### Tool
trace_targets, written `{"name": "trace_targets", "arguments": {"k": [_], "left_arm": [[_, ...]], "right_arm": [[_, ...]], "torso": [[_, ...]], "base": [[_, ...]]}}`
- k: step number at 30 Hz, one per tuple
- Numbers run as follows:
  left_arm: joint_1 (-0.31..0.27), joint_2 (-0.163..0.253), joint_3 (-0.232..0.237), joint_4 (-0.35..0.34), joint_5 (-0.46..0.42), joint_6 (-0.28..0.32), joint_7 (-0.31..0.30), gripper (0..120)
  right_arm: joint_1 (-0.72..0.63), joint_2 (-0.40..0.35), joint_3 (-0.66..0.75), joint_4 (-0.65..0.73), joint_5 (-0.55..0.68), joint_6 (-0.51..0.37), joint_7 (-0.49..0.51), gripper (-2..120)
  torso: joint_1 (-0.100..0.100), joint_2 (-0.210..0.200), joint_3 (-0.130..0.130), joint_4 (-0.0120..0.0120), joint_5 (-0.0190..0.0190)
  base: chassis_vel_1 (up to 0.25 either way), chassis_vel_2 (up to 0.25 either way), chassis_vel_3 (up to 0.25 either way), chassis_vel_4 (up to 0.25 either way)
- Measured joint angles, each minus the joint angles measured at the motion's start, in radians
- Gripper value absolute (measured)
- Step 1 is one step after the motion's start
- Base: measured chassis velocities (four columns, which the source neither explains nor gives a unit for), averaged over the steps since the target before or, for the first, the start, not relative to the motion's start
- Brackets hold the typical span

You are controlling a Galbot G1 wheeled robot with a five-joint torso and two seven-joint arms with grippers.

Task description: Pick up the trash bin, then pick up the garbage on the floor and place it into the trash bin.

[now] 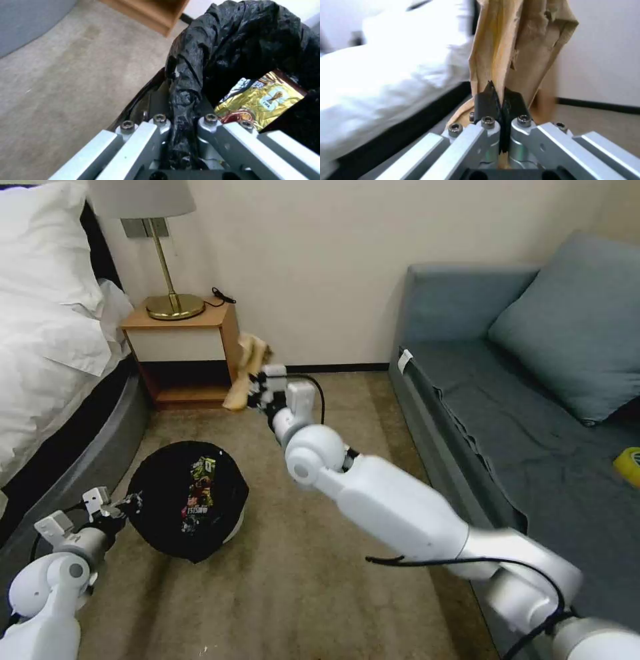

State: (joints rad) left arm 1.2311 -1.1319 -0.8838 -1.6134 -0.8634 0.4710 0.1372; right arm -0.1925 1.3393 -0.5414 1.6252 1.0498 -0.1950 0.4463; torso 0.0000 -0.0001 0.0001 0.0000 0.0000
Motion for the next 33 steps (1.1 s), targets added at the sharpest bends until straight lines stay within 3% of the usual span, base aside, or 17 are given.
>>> {"name": "trace_targets", "arguments": {"k": [4,14,20,31,33], "left_arm": [[-0.02,0.01,0.025,-0.011,-0.016,0.005,0.011,4],[-0.014,0.021,0.057,-0.075,-0.08,0.045,0.014,4],[0.0,0.027,0.062,-0.109,-0.102,0.063,0.009,4],[0.038,0.02,0.05,-0.173,-0.142,0.093,-0.005,4],[0.043,0.017,0.049,-0.177,-0.145,0.094,-0.014,4]], "right_arm": [[0.052,-0.034,-0.055,0.052,0.089,-0.002,-0.146,0],[0.088,-0.073,-0.156,0.099,0.137,-0.021,-0.304,0],[0.115,-0.085,-0.198,0.095,0.12,-0.032,-0.338,0],[0.076,-0.107,-0.247,0.01,-0.044,-0.023,-0.365,0],[0.063,-0.109,-0.248,-0.016,-0.08,-0.016,-0.367,8]], "torso": [[0.0,0.0,0.0,-0.0001,-0.0001],[0.0,0.0,0.0,0.0,0.0],[0.0,0.0,0.0,0.0,0.0],[0.0,0.0,0.0,0.0,0.0001],[0.0,0.0,0.0,-0.0001,0.0]], "base": [[0.0,0.0,0.0,0.0],[0.0,0.0,0.0,0.0],[0.0,0.0,0.0,0.0],[0.0,0.0,0.0,0.0],[0.0,0.0,0.0,0.0]]}}
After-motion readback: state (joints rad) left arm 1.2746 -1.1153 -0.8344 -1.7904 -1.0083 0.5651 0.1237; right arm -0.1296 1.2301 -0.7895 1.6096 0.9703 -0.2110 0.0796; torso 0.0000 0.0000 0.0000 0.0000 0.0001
